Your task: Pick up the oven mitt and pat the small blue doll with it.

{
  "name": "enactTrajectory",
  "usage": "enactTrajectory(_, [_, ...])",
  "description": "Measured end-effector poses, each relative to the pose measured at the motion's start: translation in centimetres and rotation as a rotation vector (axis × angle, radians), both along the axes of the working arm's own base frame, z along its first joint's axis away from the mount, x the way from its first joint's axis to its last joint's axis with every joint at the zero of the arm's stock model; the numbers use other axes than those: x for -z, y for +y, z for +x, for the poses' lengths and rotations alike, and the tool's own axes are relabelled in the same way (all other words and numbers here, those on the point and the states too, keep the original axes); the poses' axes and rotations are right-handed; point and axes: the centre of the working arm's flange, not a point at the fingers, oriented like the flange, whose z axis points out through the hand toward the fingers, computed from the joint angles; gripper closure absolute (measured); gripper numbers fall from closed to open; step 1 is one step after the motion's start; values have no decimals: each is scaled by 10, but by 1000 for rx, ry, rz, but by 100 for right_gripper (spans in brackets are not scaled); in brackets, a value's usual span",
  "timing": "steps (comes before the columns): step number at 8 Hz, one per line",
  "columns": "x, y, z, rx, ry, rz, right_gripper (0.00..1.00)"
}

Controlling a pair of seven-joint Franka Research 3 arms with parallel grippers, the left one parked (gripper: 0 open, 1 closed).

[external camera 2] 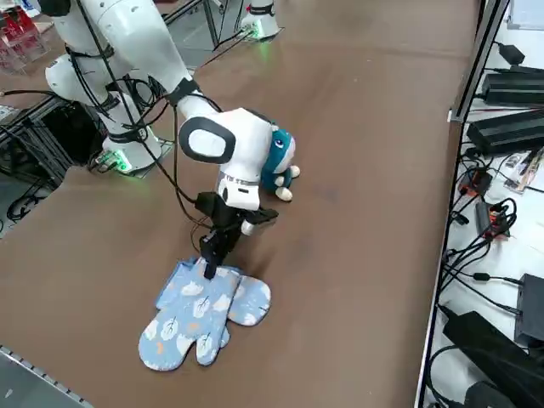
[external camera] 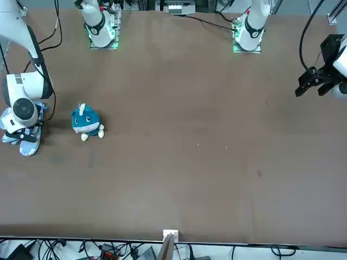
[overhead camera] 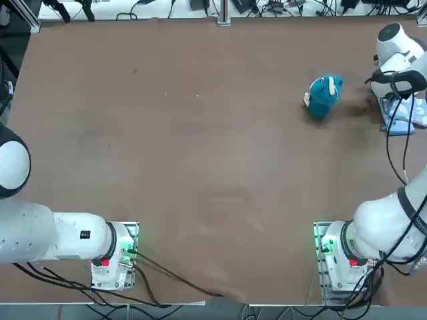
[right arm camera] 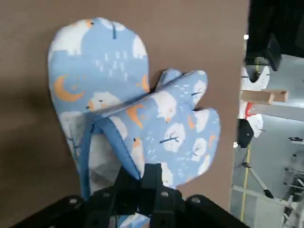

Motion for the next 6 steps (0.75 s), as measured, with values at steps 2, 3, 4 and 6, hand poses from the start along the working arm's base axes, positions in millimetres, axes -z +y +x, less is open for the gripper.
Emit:
enactTrajectory(2, [-41, 6, 9, -31, 8, -33, 97])
enactTrajectory(3, [-64, 11, 12, -37, -2, -32, 97])
enactTrajectory(4, [-90, 17, 14, -40, -1, -16, 97])
enactTrajectory(6, [-140, 35, 19, -41, 49, 16, 97])
